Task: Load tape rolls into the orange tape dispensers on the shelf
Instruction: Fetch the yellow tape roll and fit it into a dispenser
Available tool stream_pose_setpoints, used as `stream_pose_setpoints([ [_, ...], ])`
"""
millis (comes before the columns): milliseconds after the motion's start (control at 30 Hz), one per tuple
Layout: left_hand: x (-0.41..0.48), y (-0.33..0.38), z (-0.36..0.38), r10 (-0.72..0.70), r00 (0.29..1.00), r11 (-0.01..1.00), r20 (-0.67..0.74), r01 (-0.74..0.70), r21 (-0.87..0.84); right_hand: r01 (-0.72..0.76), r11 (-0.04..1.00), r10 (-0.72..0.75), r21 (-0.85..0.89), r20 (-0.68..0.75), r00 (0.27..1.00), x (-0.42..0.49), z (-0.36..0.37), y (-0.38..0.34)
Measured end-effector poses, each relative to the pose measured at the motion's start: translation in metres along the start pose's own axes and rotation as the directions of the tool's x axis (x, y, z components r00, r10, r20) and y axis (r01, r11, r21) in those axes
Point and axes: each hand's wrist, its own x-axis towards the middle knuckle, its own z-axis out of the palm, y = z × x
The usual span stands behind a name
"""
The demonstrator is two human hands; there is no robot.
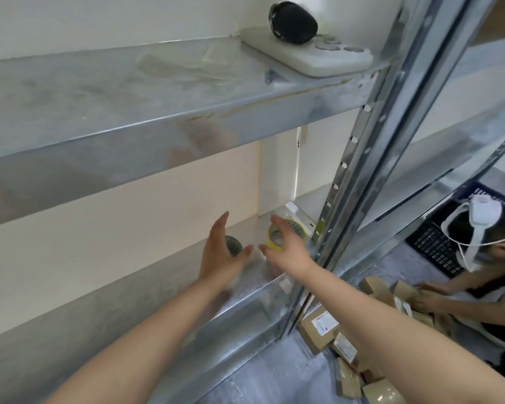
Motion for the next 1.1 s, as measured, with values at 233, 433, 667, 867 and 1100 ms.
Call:
stream_pose_setpoints([
  [233, 0.015, 0.027, 0.055, -0.019, 0.954, 0.998, 0.298, 0.002, 0.057, -0.142, 0.976, 0.131, -0.165, -0.076, 0.988, -0.010, -0.015, 0.026],
  [433, 0.038, 0.035, 0.078, -0.176, 0.894, 0.984, 0.411, 0.172, 0.048, -0.248, 0.966, 0.255, 0.077, -0.106, 0.961, -0.012, -0.007, 0.032],
  [667, 0.033, 0.033, 0.083, -0.119, 0.948, 0.990, 0.296, 0.137, -0.041, -0.192, 0.977, 0.204, 0.094, -0.143, 0.968, -0.016, -0.013, 0.035],
  [867, 0.020, 0.043, 0.042, -0.070, 0.983, 0.984, 0.167, 0.096, -0.151, -0.028, 0.996, 0.038, 0.085, -0.123, 0.992, -0.017, -0.017, 0.008],
  [1100, -0.026, 0.039, -0.035, -0.122, 0.987, 0.967, -0.106, 0.093, -0.239, 0.158, 0.983, -0.159, 0.088, -0.001, 0.987, -0.023, 0.024, -0.047],
])
